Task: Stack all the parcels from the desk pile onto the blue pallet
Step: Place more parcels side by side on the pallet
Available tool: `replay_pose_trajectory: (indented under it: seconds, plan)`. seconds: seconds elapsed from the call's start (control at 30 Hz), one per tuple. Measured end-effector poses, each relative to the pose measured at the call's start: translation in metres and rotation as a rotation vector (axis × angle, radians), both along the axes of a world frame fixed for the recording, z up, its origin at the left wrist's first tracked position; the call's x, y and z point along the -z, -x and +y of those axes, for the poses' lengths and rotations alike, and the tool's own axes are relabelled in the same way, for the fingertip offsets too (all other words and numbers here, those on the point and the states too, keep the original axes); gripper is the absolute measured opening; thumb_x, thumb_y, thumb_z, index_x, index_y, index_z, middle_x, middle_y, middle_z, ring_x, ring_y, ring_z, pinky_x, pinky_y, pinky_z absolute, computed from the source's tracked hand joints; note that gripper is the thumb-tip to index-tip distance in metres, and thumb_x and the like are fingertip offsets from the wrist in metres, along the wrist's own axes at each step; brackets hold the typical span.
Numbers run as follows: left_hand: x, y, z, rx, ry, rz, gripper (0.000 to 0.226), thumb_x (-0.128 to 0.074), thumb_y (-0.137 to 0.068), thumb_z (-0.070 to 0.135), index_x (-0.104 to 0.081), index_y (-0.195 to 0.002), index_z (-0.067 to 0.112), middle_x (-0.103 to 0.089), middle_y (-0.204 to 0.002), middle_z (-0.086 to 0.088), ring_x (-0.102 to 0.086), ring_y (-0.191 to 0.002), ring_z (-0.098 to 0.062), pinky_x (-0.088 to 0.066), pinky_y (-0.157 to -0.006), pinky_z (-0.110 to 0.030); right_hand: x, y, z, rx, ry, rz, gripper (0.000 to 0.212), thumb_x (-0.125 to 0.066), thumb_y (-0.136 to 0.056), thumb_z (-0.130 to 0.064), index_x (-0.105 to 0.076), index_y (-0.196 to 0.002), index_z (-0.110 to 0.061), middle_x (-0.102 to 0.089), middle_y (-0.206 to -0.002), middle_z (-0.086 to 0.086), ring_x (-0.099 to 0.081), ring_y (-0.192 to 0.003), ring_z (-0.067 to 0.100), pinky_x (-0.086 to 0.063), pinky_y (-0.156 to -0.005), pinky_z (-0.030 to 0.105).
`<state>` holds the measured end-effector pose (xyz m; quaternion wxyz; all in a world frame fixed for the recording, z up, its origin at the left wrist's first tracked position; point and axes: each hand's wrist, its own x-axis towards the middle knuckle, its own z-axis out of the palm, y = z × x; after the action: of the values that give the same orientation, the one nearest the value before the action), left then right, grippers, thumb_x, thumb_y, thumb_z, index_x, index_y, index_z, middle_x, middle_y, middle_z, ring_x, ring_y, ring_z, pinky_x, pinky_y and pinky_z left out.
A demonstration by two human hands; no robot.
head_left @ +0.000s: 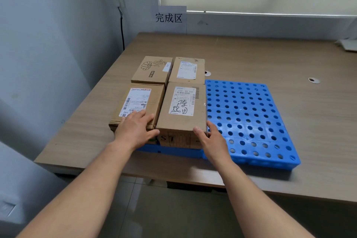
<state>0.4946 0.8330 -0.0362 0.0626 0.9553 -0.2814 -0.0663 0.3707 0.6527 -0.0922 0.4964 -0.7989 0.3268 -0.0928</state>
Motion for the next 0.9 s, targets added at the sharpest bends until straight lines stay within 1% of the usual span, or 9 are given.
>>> replay_pose_trajectory:
  seconds: [0.13, 0.27, 0.37, 0.47, 0.6, 0.7, 0.8, 0.87, 0.9]
  plan:
    - [-0.001, -0.002, 0.0, 0.016, -0.026, 0.002, 0.067, -0.053, -0.087, 0.055, -0.03, -0.145, 0.03, -0.023, -0.154, 0.001, -0.019, -0.142, -0.021, -0.021, -0.113, -0.04, -0.006, 0.004, -0.001, -0.036, -0.005, 0.01, 0.067, -0.047, -0.091, -0.054, -0.026, -0.147, -0.024, -0.049, -0.138, 0.005, -0.046, -0.125, 0.022, -0.041, -0.102, 0.04]
    - [-0.002, -0.005, 0.001, 0.018, -0.031, -0.006, 0.07, -0.047, -0.086, 0.063, -0.03, -0.145, 0.028, -0.025, -0.154, -0.001, -0.02, -0.142, -0.021, -0.02, -0.114, -0.045, -0.014, 0.014, -0.006, -0.022, 0.053, 0.01, 0.066, -0.045, -0.093, -0.052, -0.027, -0.147, -0.018, -0.041, -0.144, 0.005, -0.041, -0.129, 0.02, -0.034, -0.103, 0.035]
    - [-0.005, 0.003, -0.006, -0.005, 0.187, -0.068, 0.065, -0.05, -0.088, 0.056, -0.039, -0.142, 0.022, -0.033, -0.151, -0.005, -0.025, -0.14, -0.023, -0.021, -0.114, -0.045, -0.021, 0.025, -0.014, 0.029, 0.169, 0.039, 0.063, -0.045, -0.093, -0.052, -0.032, -0.145, -0.018, -0.041, -0.143, 0.007, -0.041, -0.129, 0.02, -0.035, -0.104, 0.038]
    - [-0.013, 0.025, -0.025, 0.03, 0.464, -0.128, 0.052, -0.056, -0.089, 0.044, -0.05, -0.134, 0.017, -0.047, -0.142, -0.005, -0.039, -0.132, -0.024, -0.031, -0.107, -0.041, -0.03, 0.036, -0.023, 0.067, 0.309, 0.042, 0.056, -0.049, -0.093, -0.046, -0.04, -0.14, -0.017, -0.044, -0.138, 0.004, -0.044, -0.125, 0.017, -0.039, -0.1, 0.035]
    - [-0.011, 0.068, -0.056, 0.094, 0.63, -0.118, 0.043, -0.056, -0.091, 0.037, -0.056, -0.128, 0.016, -0.058, -0.129, -0.003, -0.05, -0.121, -0.021, -0.041, -0.096, -0.035, -0.043, 0.055, -0.036, 0.059, 0.527, 0.075, 0.046, -0.049, -0.095, -0.038, -0.044, -0.137, -0.018, -0.045, -0.135, 0.001, -0.043, -0.123, 0.015, -0.039, -0.096, 0.033]
    - [-0.003, 0.099, -0.074, 0.082, 0.655, -0.076, 0.052, -0.045, -0.086, 0.048, -0.061, -0.122, 0.013, -0.064, -0.12, -0.004, -0.056, -0.113, -0.022, -0.045, -0.09, -0.034, -0.05, 0.071, -0.047, 0.05, 0.617, 0.05, 0.041, -0.048, -0.096, -0.033, -0.046, -0.135, -0.019, -0.047, -0.133, 0.0, -0.044, -0.122, 0.015, -0.039, -0.094, 0.03]
    - [0.007, 0.124, -0.092, 0.104, 0.609, -0.073, 0.054, -0.04, -0.085, 0.049, -0.063, -0.118, 0.014, -0.067, -0.112, -0.003, -0.061, -0.104, -0.022, -0.047, -0.084, -0.034, -0.052, 0.091, -0.061, 0.038, 0.72, 0.032, 0.041, -0.048, -0.096, -0.03, -0.049, -0.134, -0.016, -0.048, -0.135, 0.002, -0.042, -0.126, 0.017, -0.037, -0.099, 0.032]
    - [0.01, 0.14, -0.107, 0.108, 0.575, -0.071, 0.051, -0.043, -0.085, 0.047, -0.063, -0.118, 0.015, -0.067, -0.111, -0.003, -0.061, -0.102, -0.021, -0.048, -0.083, -0.034, -0.054, 0.107, -0.072, 0.047, 0.793, 0.036, 0.039, -0.055, -0.093, -0.025, -0.055, -0.129, -0.011, -0.052, -0.133, 0.008, -0.047, -0.124, 0.025, -0.04, -0.099, 0.038]
    - [0.01, 0.149, -0.117, 0.108, 0.558, -0.075, 0.049, -0.045, -0.085, 0.045, -0.063, -0.118, 0.015, -0.067, -0.112, -0.003, -0.061, -0.103, -0.021, -0.047, -0.083, -0.035, -0.054, 0.117, -0.079, 0.055, 0.84, 0.019, 0.037, -0.063, -0.088, -0.022, -0.061, -0.122, -0.007, -0.057, -0.126, 0.013, -0.053, -0.117, 0.03, -0.045, -0.093, 0.042]
